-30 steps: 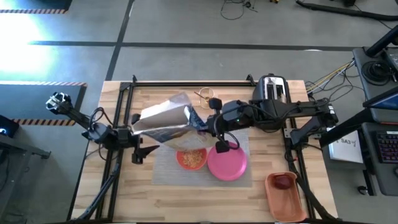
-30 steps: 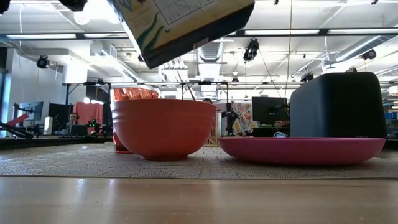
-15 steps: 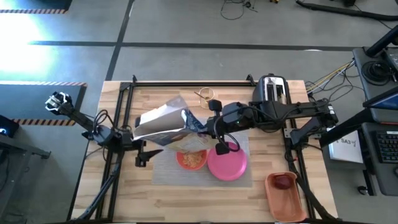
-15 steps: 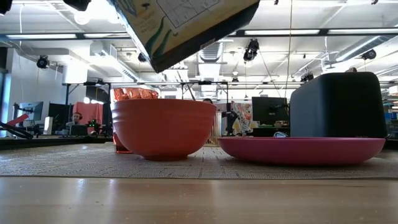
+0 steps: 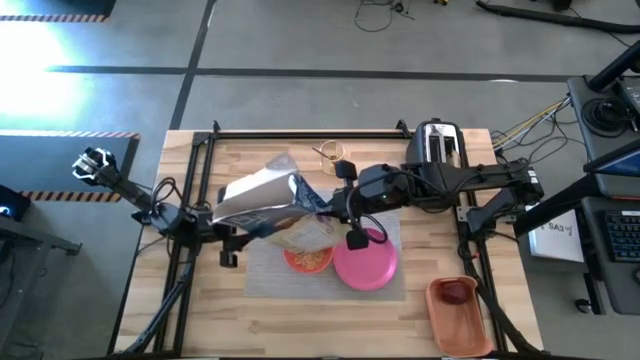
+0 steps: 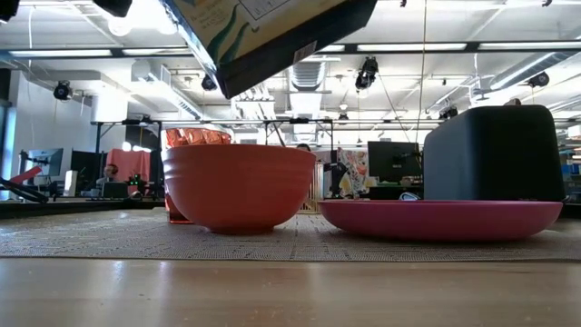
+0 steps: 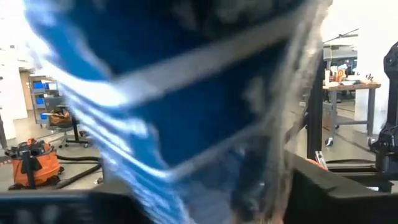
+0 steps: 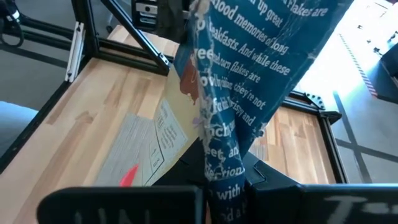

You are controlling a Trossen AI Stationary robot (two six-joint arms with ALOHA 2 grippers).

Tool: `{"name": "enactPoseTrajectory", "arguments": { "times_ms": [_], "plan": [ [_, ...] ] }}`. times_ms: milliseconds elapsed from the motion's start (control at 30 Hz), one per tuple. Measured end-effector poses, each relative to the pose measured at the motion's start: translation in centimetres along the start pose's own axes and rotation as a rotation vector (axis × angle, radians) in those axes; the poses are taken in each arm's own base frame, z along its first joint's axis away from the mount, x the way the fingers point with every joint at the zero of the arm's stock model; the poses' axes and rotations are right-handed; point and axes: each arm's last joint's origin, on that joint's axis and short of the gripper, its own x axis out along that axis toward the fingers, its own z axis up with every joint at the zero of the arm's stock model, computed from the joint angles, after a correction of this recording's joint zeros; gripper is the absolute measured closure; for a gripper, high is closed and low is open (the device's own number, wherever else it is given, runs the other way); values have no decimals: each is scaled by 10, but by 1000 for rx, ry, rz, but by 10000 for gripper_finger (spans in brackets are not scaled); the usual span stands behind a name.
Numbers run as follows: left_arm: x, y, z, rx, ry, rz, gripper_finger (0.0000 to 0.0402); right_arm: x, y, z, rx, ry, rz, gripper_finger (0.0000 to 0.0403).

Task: Arrange a breakfast setting
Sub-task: Pour the cereals from the blue cereal box into the orange bowl

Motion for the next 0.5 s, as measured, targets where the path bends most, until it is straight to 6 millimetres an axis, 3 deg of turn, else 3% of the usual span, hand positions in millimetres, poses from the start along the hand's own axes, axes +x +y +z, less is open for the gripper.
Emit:
{"name": "enactPoseTrajectory", "arguments": {
  "times_ms": [267,500],
  "plan": [
    [-1,2,5,25,-41,8,370,0,-1,1,20,-9,-11,385],
    [-2,3,7,27,-52,11,374,0,-1,2,138,-22,-13,385]
  ]
}}
